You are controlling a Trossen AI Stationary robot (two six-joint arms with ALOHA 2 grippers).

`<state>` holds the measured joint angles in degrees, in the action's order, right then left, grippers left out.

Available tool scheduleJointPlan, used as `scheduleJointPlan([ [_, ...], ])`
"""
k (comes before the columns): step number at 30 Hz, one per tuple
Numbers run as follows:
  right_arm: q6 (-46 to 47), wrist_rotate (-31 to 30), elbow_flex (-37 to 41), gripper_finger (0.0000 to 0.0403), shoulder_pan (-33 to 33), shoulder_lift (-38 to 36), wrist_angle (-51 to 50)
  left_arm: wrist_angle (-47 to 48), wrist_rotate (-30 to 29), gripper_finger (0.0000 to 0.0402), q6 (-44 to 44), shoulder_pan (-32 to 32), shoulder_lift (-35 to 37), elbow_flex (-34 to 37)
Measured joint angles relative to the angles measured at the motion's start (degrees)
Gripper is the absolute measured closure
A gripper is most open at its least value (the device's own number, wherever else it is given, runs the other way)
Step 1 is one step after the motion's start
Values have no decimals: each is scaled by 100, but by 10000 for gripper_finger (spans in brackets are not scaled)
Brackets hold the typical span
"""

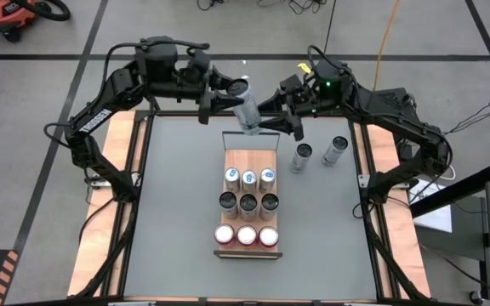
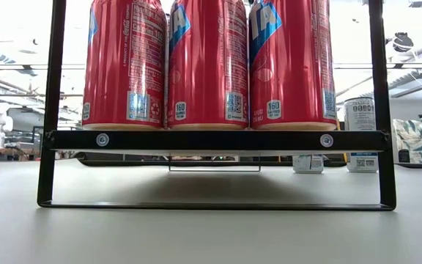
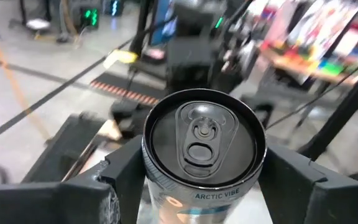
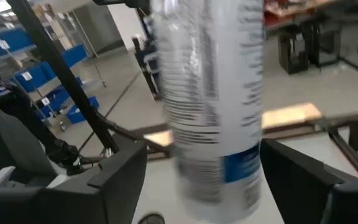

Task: Sort soda cans
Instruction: Put the left white blue soda can on the shelf

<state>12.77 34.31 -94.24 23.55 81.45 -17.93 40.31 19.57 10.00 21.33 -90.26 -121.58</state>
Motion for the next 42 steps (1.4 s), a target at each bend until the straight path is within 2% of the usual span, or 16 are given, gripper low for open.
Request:
scheduleJointPlan([
  [5, 3, -29, -2, 118, 7, -119, -532, 727, -251, 160, -613, 2, -3, 0],
  [13, 154, -11, 0, 117, 9, -467, -1391, 869, -231, 161, -1070, 6, 0, 679],
  [18, 390, -12, 0, 117, 7, -773, -1924, 697, -188, 162, -1234, 8, 26, 1306],
  [24, 736, -166, 0, 117, 7, -1082, -2334, 53, -149, 162, -1353, 8, 20, 2264],
  [31, 1086, -305, 0, 117, -2, -1342, -2568, -733, 296, 163, -1331, 2, 19, 3254],
  [39, 1203, -305, 0, 117, -2, -1397, -2582, -1206, -3, 163, -1325, 13, 26, 3948],
  [42, 1165, -305, 0, 117, -2, -1396, -2625, -1215, -39, 163, -1073, 105, 74, 4362],
])
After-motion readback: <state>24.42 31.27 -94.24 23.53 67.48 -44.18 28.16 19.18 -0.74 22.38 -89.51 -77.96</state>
